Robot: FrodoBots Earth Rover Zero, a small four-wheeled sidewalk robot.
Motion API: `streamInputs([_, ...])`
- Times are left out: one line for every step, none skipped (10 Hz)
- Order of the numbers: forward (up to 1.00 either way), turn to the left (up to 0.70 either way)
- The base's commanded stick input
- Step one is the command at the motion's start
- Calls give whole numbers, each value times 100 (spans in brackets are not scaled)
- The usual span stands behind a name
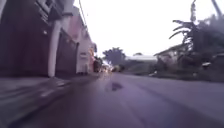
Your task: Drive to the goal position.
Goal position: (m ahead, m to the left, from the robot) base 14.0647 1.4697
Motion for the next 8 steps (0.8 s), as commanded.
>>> streamInputs([70, 0])
streamInputs([70, 0])
streamInputs([70, 0])
streamInputs([70, 0])
streamInputs([70, 0])
streamInputs([70, -9])
streamInputs([70, -27])
streamInputs([70, -31])
